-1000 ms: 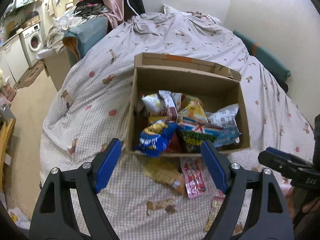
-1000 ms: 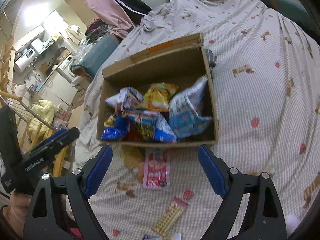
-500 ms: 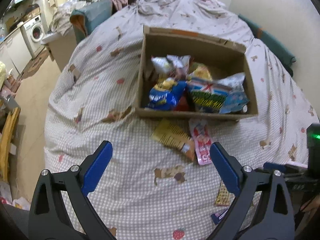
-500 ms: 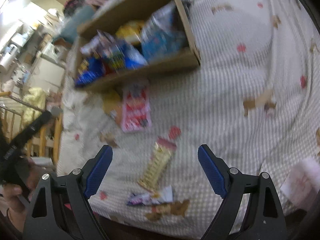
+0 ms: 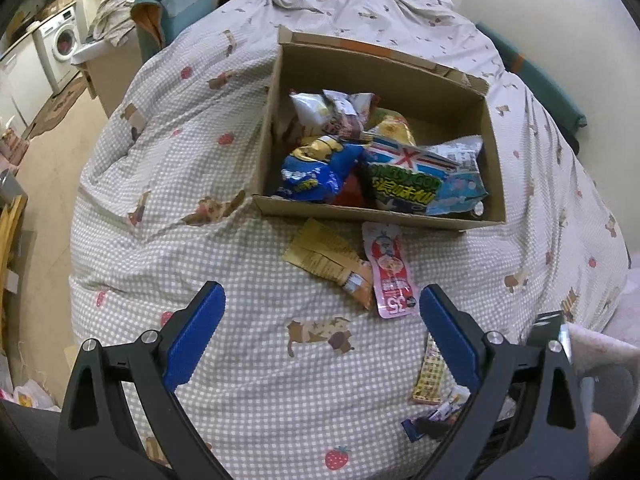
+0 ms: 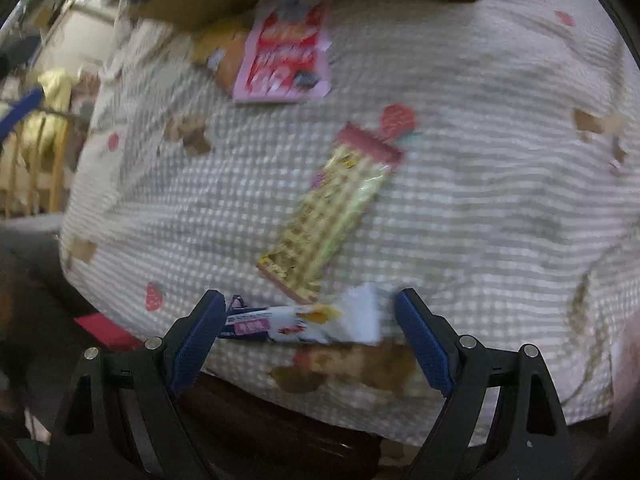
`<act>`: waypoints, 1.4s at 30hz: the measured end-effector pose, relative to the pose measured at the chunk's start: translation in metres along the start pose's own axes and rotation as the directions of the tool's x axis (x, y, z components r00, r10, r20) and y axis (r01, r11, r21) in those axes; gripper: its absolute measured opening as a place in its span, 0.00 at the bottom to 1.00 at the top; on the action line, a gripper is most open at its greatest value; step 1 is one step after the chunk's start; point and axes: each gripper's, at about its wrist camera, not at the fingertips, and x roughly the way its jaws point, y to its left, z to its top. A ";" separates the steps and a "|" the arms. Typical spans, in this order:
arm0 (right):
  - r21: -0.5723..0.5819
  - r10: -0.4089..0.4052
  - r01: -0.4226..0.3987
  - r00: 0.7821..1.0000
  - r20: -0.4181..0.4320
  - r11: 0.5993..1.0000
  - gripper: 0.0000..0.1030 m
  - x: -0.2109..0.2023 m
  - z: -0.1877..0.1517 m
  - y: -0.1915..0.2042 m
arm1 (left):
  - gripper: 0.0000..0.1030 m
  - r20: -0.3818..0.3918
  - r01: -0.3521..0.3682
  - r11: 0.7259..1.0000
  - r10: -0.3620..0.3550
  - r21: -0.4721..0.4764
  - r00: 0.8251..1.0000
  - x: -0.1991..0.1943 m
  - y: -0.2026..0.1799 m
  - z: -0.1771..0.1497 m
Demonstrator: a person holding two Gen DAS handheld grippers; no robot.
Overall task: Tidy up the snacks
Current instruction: 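Grasp a white-blue candy with the right tool while the left tool grasps a checked wafer bar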
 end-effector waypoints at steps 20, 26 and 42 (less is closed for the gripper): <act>0.008 -0.006 0.004 0.972 0.236 1.000 0.19 -0.053 -0.006 -0.027 | 0.94 -0.052 -0.017 1.000 0.018 0.014 0.998 0.019 -0.006 -0.008; 0.131 -0.026 -0.029 0.917 0.397 0.991 0.19 -0.098 -0.001 -0.056 | 0.94 -0.129 -0.029 0.998 0.037 0.060 0.991 0.042 -0.022 -0.023; 0.315 -0.044 -0.136 0.863 0.504 0.939 0.19 -0.131 -0.007 -0.108 | 0.59 -0.333 0.045 0.971 0.036 0.234 0.942 0.107 -0.132 -0.075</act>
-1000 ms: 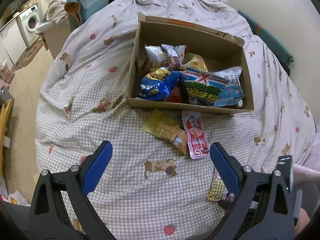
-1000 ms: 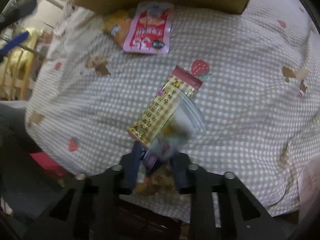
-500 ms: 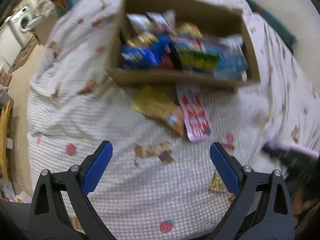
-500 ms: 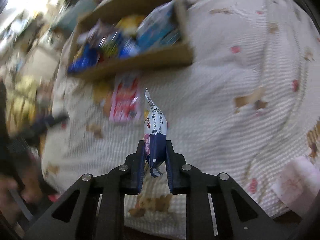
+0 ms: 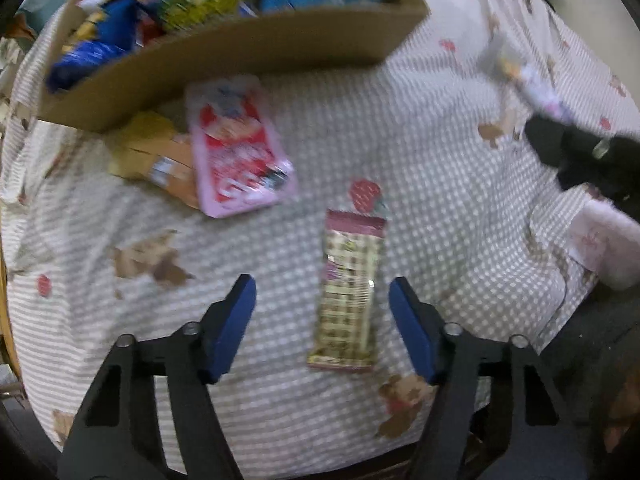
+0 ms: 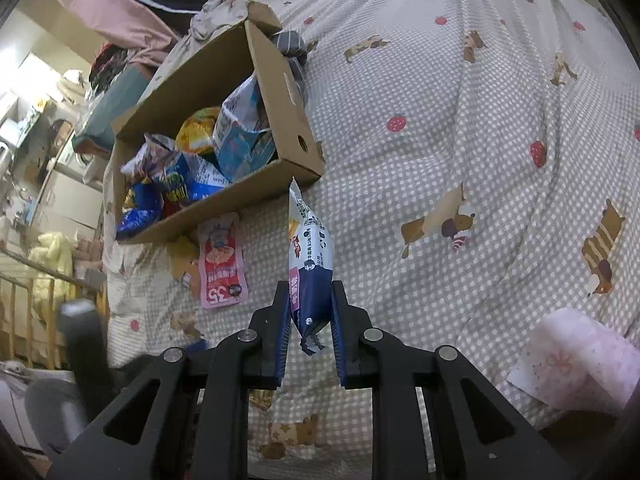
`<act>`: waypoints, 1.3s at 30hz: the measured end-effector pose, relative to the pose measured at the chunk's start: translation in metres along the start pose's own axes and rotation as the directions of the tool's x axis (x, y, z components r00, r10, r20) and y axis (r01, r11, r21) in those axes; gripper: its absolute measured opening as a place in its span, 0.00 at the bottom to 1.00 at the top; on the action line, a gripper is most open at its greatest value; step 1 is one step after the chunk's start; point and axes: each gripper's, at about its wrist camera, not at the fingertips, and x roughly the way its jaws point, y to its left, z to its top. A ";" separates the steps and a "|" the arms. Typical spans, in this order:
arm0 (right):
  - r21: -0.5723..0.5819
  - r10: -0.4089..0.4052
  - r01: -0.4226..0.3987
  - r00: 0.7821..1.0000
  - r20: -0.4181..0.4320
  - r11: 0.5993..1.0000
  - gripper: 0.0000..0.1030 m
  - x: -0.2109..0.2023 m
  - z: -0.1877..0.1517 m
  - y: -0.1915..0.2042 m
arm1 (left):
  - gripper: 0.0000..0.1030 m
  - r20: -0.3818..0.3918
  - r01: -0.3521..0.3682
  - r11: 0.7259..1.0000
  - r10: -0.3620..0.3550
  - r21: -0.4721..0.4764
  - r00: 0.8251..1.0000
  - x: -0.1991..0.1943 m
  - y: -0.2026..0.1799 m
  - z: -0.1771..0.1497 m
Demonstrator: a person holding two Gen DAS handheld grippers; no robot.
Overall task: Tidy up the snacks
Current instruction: 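Grasp a white-blue candy with the right tool while the left tool grasps a checked wafer bar, then carry the candy and wafer bar over the box with both tools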
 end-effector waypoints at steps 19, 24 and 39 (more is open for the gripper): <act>-0.010 0.016 -0.017 0.999 -0.035 1.000 0.19 0.014 -0.008 0.017 | 0.22 -0.004 -0.063 0.998 0.063 -0.001 0.998 0.000 0.013 0.003; -0.032 0.011 -0.013 0.999 -0.047 0.999 0.19 0.020 -0.009 0.024 | 0.22 0.008 -0.087 0.995 0.088 -0.045 0.996 -0.014 0.043 0.007; -0.091 0.026 -0.033 0.997 -0.069 0.995 0.19 0.029 -0.011 0.050 | 0.22 0.134 -0.102 0.981 0.125 -0.167 0.983 -0.074 0.130 0.021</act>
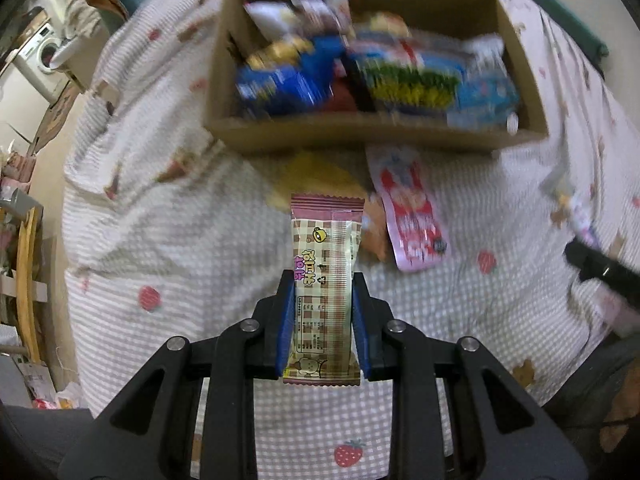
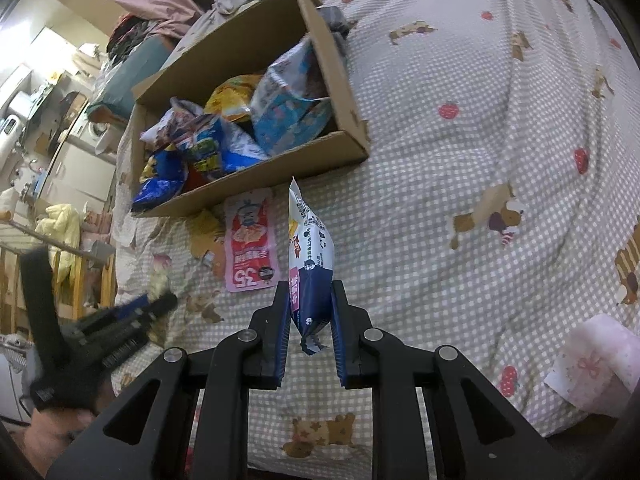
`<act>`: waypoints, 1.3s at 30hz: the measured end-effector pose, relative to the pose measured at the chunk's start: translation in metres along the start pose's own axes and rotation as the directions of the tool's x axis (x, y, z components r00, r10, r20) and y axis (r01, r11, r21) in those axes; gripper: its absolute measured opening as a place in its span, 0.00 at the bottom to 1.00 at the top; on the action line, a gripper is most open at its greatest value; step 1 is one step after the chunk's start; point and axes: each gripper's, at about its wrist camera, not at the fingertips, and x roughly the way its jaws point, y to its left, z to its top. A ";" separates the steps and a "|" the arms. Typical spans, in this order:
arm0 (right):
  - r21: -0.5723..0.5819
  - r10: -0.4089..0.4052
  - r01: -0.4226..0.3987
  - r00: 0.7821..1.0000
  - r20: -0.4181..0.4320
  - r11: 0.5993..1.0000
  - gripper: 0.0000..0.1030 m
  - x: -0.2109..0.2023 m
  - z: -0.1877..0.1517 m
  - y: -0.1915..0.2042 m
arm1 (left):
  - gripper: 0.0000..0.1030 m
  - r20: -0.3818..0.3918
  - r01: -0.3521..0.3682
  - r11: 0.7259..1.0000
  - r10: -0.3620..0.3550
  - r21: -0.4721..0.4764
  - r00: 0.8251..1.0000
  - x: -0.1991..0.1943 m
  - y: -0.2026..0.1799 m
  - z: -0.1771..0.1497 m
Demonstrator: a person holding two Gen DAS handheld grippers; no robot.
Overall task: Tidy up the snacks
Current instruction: 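Carry the candy and wafer bar over the box with both tools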
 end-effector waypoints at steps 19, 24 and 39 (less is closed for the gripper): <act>-0.153 0.183 -0.148 0.951 0.248 0.977 0.19 -0.028 0.076 0.046 | 0.22 0.267 0.040 0.999 -0.047 0.034 0.963 -0.048 -0.001 0.097; -0.194 0.167 -0.118 0.951 0.261 0.974 0.19 -0.012 0.108 0.054 | 0.22 0.330 0.057 0.998 -0.065 0.035 0.942 -0.039 0.000 0.118; -0.170 0.165 -0.134 0.970 0.178 0.976 0.19 0.048 0.157 0.064 | 0.22 0.380 0.114 0.994 -0.106 0.004 0.919 -0.013 0.006 0.145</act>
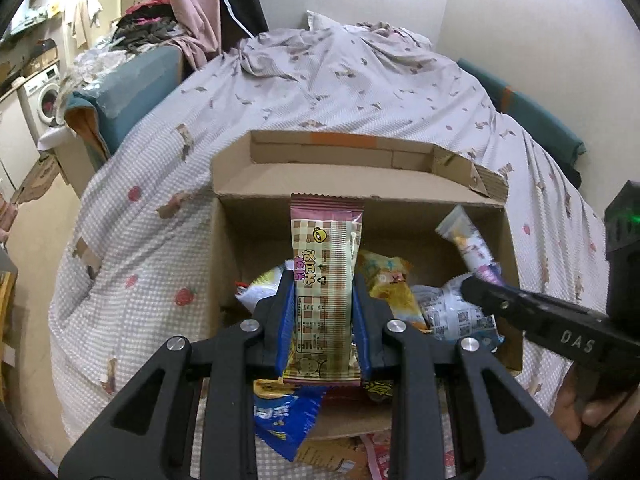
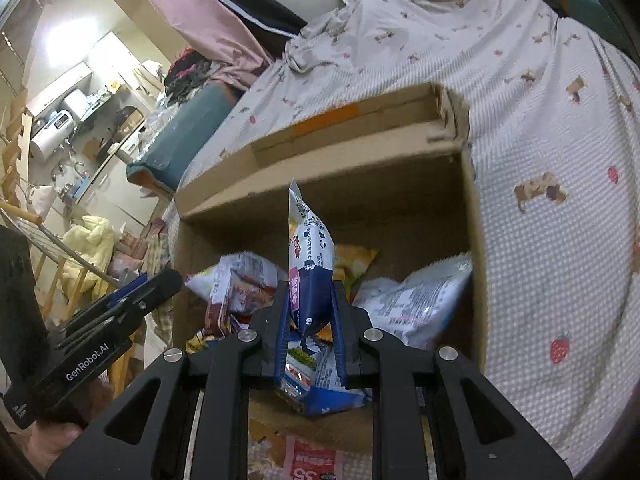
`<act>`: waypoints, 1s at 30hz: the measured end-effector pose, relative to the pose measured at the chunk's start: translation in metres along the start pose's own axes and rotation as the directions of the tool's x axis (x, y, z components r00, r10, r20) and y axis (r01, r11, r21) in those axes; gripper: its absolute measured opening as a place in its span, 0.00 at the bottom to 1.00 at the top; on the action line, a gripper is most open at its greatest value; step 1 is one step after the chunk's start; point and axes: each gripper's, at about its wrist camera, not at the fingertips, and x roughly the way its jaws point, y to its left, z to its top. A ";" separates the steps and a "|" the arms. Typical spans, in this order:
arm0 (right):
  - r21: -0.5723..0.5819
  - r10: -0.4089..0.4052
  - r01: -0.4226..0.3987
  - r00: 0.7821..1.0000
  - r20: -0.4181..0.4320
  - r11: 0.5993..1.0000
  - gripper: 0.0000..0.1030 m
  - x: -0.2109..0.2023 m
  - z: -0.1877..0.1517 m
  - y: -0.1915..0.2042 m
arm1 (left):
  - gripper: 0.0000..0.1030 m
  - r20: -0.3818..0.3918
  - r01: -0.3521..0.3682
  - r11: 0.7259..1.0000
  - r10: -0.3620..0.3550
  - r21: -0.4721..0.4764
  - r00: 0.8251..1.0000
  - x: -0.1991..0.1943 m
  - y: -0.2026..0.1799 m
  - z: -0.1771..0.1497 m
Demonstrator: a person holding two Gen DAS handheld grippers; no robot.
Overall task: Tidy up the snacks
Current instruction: 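Carry the candy and wafer bar over the box with both tools, then open both tools to drop the candy and wafer bar into the box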
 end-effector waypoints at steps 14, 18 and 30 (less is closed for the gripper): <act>0.105 0.048 -0.042 0.998 -0.050 0.994 0.19 0.013 -0.009 0.000 | 0.22 -0.012 0.017 1.000 -0.017 0.000 1.000 0.008 -0.002 0.005; 0.093 0.037 -0.032 0.998 -0.046 0.995 0.20 0.014 -0.007 0.002 | 0.23 -0.006 0.027 1.000 -0.027 -0.012 1.000 0.005 -0.001 0.007; 0.119 0.092 -0.089 0.996 -0.014 0.989 0.47 0.004 -0.002 -0.003 | 0.78 0.005 0.036 0.999 -0.036 -0.013 0.999 -0.003 -0.004 0.003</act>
